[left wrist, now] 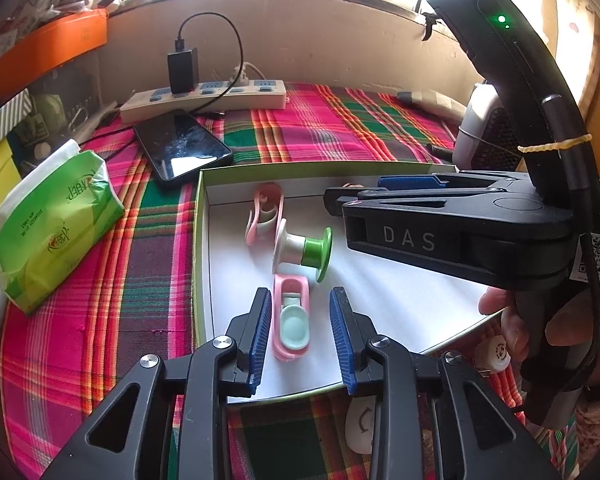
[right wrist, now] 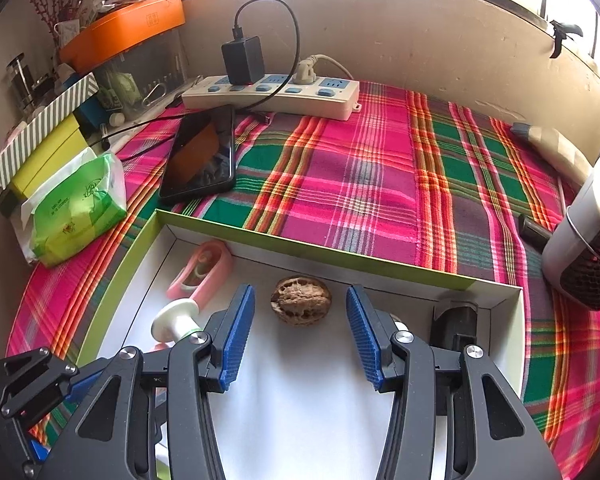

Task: Organize objects
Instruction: 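Open both tools to drop the clip and walnut in the box, withdraw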

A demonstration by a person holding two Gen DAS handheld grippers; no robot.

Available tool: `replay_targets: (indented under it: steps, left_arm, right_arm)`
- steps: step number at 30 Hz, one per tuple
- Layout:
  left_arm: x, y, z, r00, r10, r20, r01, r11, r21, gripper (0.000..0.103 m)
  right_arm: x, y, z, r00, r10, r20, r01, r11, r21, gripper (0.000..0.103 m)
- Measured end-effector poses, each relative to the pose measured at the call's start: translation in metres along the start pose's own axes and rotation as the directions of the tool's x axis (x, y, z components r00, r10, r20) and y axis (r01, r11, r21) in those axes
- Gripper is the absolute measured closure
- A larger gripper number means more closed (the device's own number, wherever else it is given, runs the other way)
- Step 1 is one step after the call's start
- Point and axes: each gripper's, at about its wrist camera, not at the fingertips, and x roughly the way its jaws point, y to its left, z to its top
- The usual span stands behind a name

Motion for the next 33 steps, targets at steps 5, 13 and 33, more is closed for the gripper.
replay_targets:
  steps: [5,13,33]
  left_arm:
    - [-0.008,-0.002,-0.001,1.0,0.001,0.012,-0.001,1.0,0.003,0.075]
    - [-0.025,-0.006,-0.009,0.999,0.007,0.036,-0.007,1.0,0.003,0.075]
    - [-0.061,-0.019,-0.041,0.998,-0.007,0.066,0.005,1.0,0.025,0.075]
  right_arm:
    - [-0.012,0.0,-0.004,1.0,0.008,0.02,-0.008,1.0,0.013,0.054]
    - [-0.036,-0.001,-0.014,0.998,0.0,0.056,-0.002,0.999,0.035,0.054]
    - [-0.092,-0.01,-0.074,0.989,-0.069,0.135,0.056,0.994,0.094,0.054]
